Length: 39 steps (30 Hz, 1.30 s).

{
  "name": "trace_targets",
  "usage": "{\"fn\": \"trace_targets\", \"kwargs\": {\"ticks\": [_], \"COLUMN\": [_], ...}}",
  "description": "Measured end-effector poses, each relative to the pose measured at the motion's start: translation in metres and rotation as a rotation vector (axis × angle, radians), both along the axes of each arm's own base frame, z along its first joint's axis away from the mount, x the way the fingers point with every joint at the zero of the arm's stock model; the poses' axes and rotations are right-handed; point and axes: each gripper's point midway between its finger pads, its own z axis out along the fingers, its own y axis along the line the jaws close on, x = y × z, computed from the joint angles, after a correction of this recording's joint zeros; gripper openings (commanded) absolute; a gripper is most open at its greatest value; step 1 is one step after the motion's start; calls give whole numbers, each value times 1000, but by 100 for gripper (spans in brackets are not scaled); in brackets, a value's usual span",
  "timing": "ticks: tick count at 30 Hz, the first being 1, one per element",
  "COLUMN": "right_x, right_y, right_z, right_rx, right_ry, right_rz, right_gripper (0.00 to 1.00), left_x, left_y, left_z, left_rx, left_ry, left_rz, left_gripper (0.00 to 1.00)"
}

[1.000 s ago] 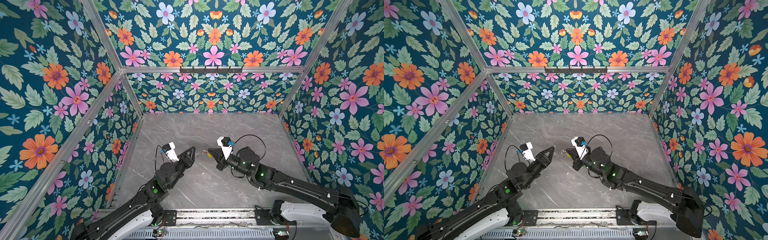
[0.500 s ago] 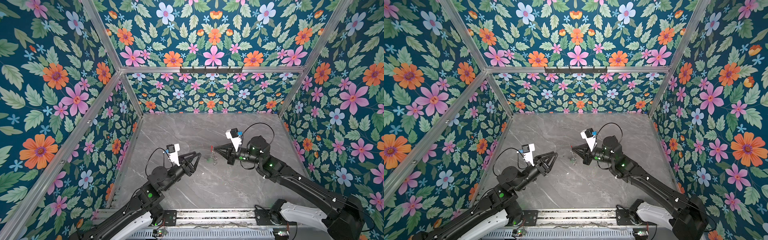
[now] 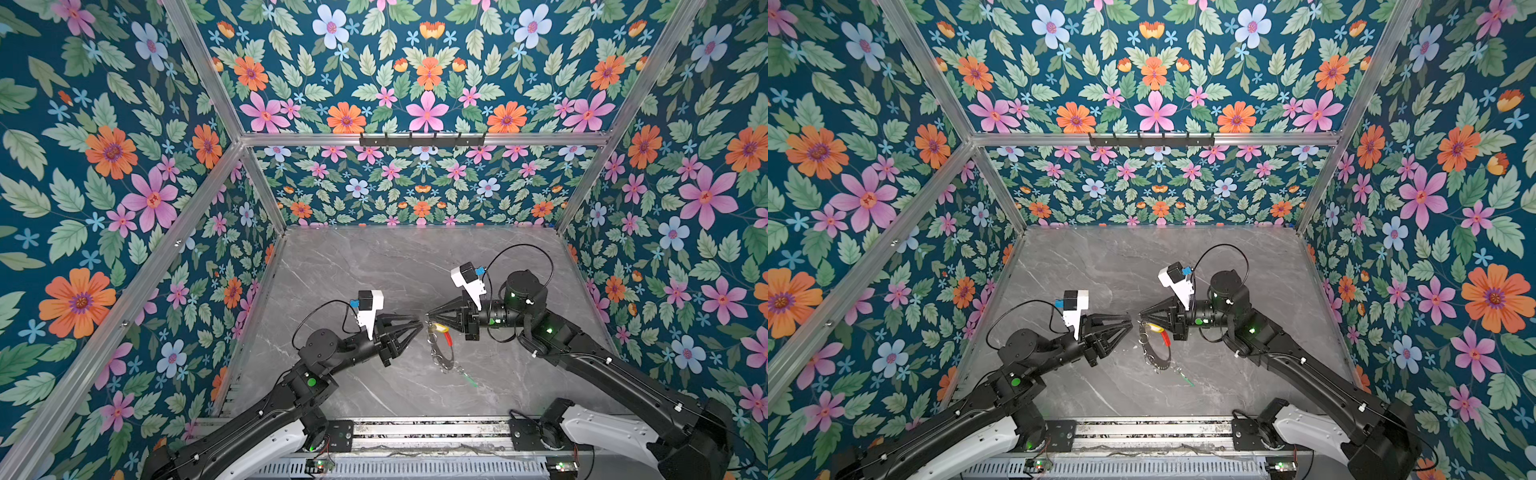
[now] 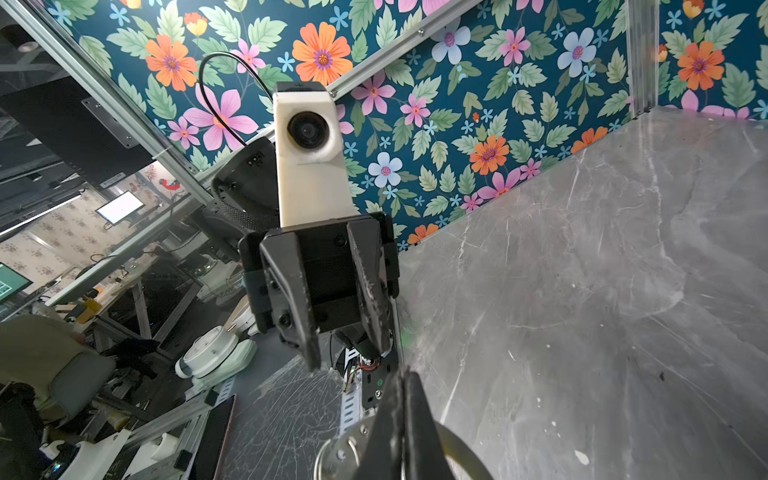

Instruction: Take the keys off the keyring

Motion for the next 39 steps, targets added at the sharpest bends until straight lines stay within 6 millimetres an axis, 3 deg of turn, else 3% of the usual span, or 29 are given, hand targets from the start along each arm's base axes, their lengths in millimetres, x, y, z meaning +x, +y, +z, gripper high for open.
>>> {"fn": "trace_targets", "kwargs": {"ticks": [6, 21, 29, 35, 39], "right_x": [-4, -8, -9, -10, -11], "right_y": [0, -1, -1, -2, -2], "right_z": [0, -1, 0, 2, 2], "right_rx": [4, 9, 12, 18, 24], "right_ry": [11, 30, 29, 22, 15], "right_rz": [20, 36, 39, 38, 40], "right_gripper": [0, 0, 0, 0, 0], "left_x": [0, 1, -1, -2, -4], "left_y": [-5, -12, -17, -18, -17], "left_z": [-3, -7, -8, -10, -9], "left_rx": [6, 7, -8, -18, -29], "left_ry": [0, 6, 14, 29, 20], "left_rz": [-23, -50, -83, -100, -103], "left_gripper": [29, 11, 15, 0, 0]}}
